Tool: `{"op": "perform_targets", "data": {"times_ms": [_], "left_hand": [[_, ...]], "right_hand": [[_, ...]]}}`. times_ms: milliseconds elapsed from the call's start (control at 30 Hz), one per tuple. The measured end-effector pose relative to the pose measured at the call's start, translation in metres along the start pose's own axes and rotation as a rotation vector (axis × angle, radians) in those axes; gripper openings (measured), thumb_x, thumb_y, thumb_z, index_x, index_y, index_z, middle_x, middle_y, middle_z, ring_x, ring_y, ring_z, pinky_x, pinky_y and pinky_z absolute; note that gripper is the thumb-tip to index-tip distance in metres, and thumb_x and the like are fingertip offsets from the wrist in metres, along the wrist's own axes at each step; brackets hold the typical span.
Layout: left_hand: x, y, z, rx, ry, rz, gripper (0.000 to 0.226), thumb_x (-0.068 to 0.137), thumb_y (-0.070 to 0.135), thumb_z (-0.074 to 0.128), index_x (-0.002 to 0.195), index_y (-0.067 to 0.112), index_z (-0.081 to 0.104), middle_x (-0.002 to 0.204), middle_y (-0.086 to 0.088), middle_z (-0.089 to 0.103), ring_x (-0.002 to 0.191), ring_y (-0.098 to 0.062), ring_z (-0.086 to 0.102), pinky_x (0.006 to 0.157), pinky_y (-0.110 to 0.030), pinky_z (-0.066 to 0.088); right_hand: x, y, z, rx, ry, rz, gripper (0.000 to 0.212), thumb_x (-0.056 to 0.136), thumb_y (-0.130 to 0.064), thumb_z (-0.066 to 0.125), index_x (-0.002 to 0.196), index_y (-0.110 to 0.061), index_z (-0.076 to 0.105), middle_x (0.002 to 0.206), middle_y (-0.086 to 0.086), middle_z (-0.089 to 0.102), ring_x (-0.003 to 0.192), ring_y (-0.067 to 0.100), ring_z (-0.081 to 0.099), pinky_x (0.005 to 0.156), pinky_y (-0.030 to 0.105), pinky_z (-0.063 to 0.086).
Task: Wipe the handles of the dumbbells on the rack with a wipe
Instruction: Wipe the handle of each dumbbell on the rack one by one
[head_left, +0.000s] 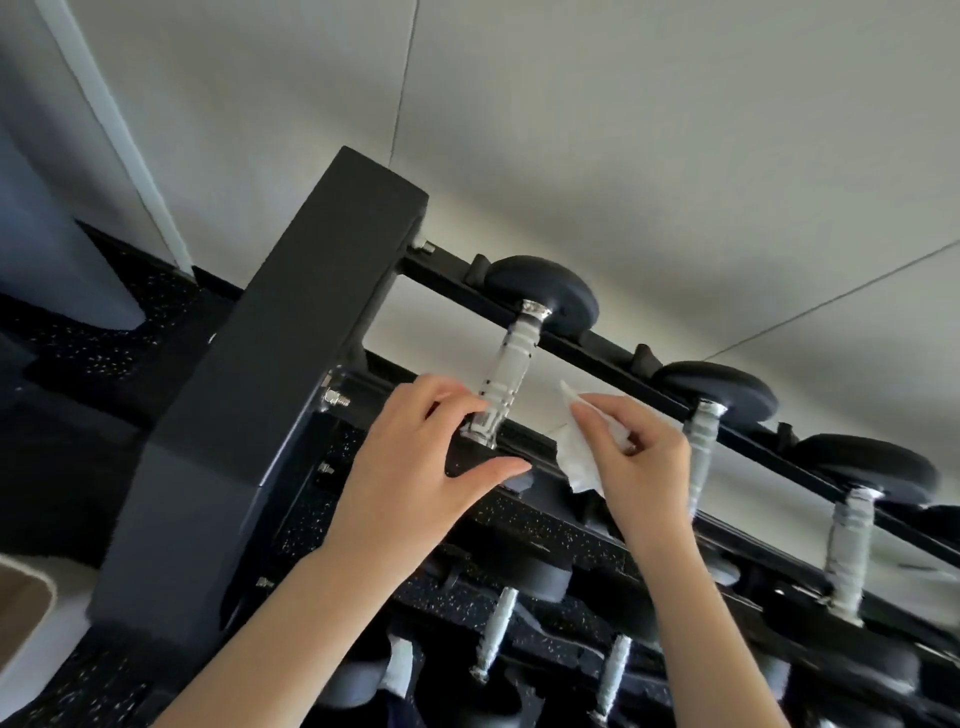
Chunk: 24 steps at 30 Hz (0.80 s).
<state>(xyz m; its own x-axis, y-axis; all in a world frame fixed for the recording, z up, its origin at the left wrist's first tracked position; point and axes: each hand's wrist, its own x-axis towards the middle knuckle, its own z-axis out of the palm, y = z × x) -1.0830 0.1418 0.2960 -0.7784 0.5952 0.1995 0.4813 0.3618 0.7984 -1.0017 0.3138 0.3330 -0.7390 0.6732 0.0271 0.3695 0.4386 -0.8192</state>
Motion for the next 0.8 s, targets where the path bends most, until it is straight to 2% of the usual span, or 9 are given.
{"op": "perform_targets", "data": {"times_ms": [67, 133, 267, 433, 600, 700, 800], "left_hand": [[0.01, 0.021, 0.012, 0.068, 0.0, 0.116, 0.059, 0.08, 0.065, 0.052, 0.108, 0.015, 0.065, 0.11, 0.004, 0.056, 0.102, -0.014, 0.052, 0.088, -0.028, 0.045], [0.015, 0.045, 0.032, 0.12, -0.001, 0.205, 0.056, 0.082, 0.063, 0.052, 0.106, 0.013, 0.066, 0.108, 0.001, 0.057, 0.103, -0.018, 0.055, 0.087, -0.036, 0.045], [0.009, 0.085, 0.082, 0.081, -0.142, 0.26, 0.055, 0.085, 0.06, 0.046, 0.108, 0.015, 0.066, 0.106, 0.003, 0.058, 0.101, -0.015, 0.057, 0.086, -0.035, 0.049], [-0.007, 0.096, 0.136, 0.101, -0.302, 0.214, 0.057, 0.088, 0.063, 0.041, 0.119, 0.02, 0.06, 0.11, 0.01, 0.056, 0.101, -0.008, 0.053, 0.087, -0.034, 0.05], [-0.017, 0.097, 0.157, 0.107, -0.271, 0.118, 0.056, 0.085, 0.065, 0.044, 0.115, 0.022, 0.062, 0.108, 0.014, 0.055, 0.101, -0.003, 0.05, 0.086, -0.027, 0.046], [-0.023, 0.098, 0.159, 0.083, -0.246, 0.048, 0.057, 0.083, 0.068, 0.044, 0.112, 0.023, 0.064, 0.106, 0.018, 0.055, 0.1, 0.001, 0.048, 0.087, -0.021, 0.043], [-0.03, 0.1, 0.163, 0.065, -0.216, -0.001, 0.055, 0.083, 0.067, 0.046, 0.111, 0.024, 0.066, 0.104, 0.021, 0.056, 0.101, 0.003, 0.049, 0.089, -0.012, 0.039]], "right_hand": [[-0.007, 0.005, -0.025, 0.007, 0.077, 0.0, 0.012, 0.084, -0.021, 0.067, 0.094, -0.022, 0.073, 0.089, -0.015, 0.071, 0.084, 0.0, 0.064, 0.072, 0.02, 0.053], [-0.011, 0.014, -0.054, -0.001, 0.149, -0.019, 0.012, 0.084, -0.02, 0.067, 0.094, -0.021, 0.073, 0.09, -0.014, 0.07, 0.087, 0.0, 0.063, 0.075, 0.018, 0.051], [-0.014, 0.044, -0.113, -0.059, 0.256, -0.034, 0.014, 0.084, -0.017, 0.067, 0.097, -0.019, 0.072, 0.091, -0.007, 0.069, 0.087, 0.003, 0.063, 0.075, 0.011, 0.047], [0.008, 0.097, -0.143, -0.136, 0.237, 0.0, 0.013, 0.084, -0.019, 0.067, 0.096, -0.02, 0.072, 0.094, 0.0, 0.06, 0.084, -0.001, 0.054, 0.071, 0.006, 0.042], [0.045, 0.123, -0.123, -0.099, 0.266, -0.103, 0.017, 0.084, -0.016, 0.068, 0.1, -0.012, 0.072, 0.091, 0.0, 0.056, 0.08, -0.007, 0.048, 0.07, 0.004, 0.036], [0.053, 0.127, -0.109, -0.041, 0.368, -0.148, 0.013, 0.082, -0.011, 0.069, 0.095, -0.009, 0.073, 0.086, 0.001, 0.059, 0.078, -0.01, 0.05, 0.07, 0.003, 0.037], [0.051, 0.129, -0.099, 0.008, 0.392, -0.184, 0.008, 0.082, -0.007, 0.069, 0.09, -0.006, 0.07, 0.083, -0.001, 0.061, 0.076, -0.011, 0.052, 0.068, 0.003, 0.038]]}}
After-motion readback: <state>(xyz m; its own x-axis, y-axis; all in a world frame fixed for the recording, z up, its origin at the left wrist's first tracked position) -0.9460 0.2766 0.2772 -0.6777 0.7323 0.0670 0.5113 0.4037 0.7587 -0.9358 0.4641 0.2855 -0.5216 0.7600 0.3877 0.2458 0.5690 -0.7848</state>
